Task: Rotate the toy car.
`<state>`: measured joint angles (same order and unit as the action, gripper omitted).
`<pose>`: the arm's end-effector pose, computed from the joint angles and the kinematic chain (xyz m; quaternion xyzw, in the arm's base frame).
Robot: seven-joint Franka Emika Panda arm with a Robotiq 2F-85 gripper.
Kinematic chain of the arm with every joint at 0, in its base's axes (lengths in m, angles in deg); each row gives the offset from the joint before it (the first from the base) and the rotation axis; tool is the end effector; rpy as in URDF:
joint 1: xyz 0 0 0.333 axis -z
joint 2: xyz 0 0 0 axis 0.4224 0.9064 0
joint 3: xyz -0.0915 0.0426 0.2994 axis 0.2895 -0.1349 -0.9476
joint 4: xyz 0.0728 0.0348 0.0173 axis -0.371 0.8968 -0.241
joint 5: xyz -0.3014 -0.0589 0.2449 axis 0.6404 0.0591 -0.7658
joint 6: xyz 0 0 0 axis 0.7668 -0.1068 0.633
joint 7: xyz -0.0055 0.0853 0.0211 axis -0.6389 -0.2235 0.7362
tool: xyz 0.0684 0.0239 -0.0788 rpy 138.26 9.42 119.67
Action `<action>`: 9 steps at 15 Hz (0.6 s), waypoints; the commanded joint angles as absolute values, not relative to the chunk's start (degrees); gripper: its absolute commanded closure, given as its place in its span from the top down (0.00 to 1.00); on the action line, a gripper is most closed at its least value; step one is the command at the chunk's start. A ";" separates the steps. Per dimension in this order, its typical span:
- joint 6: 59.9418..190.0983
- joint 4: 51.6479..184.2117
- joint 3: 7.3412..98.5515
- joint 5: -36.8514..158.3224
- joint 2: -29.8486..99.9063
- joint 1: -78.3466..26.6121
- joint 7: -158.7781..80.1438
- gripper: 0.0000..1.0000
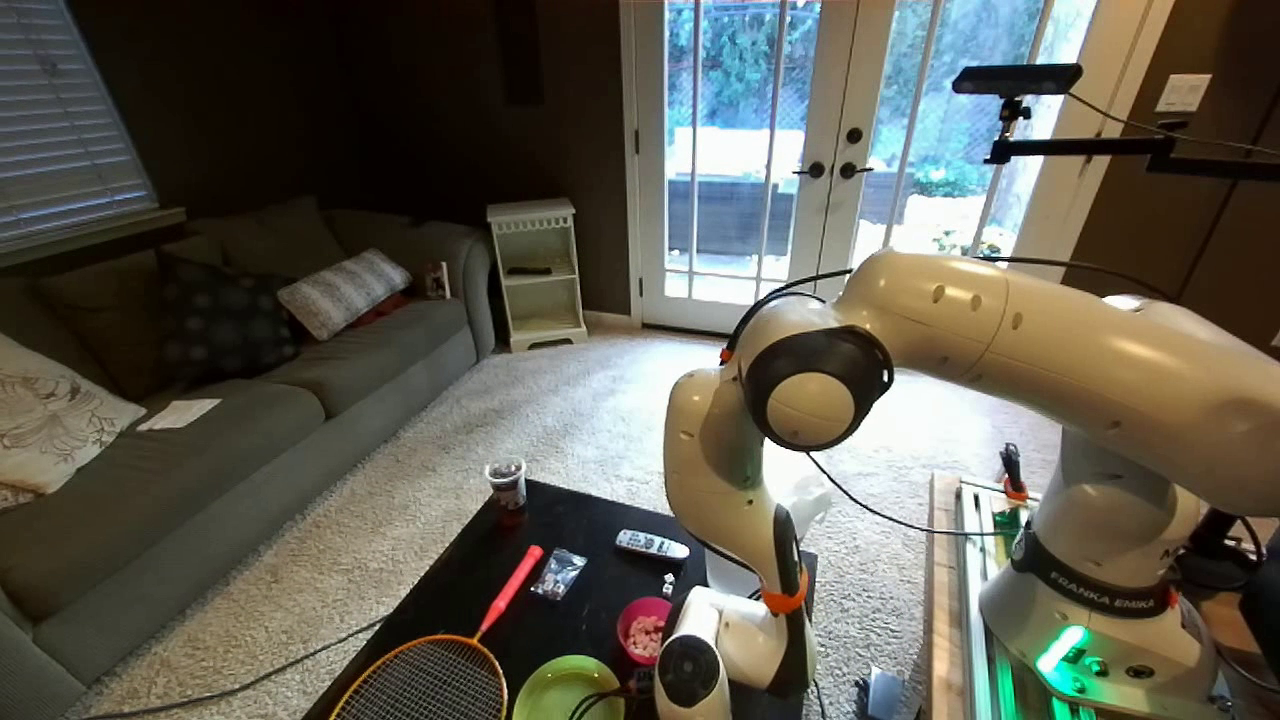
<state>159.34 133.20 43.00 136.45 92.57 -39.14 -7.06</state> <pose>0.3610 0.2211 -0.1579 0.4805 0.8752 -0.0549 0.0079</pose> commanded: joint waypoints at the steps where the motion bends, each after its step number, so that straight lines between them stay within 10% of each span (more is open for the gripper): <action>1: 159.87 133.51 44.00 135.47 92.53 -39.96 -17.63 0.38; 9: 167.39 133.55 47.36 138.24 92.59 -41.52 -43.49 0.38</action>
<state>164.47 133.31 45.35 136.86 92.63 -39.64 -34.52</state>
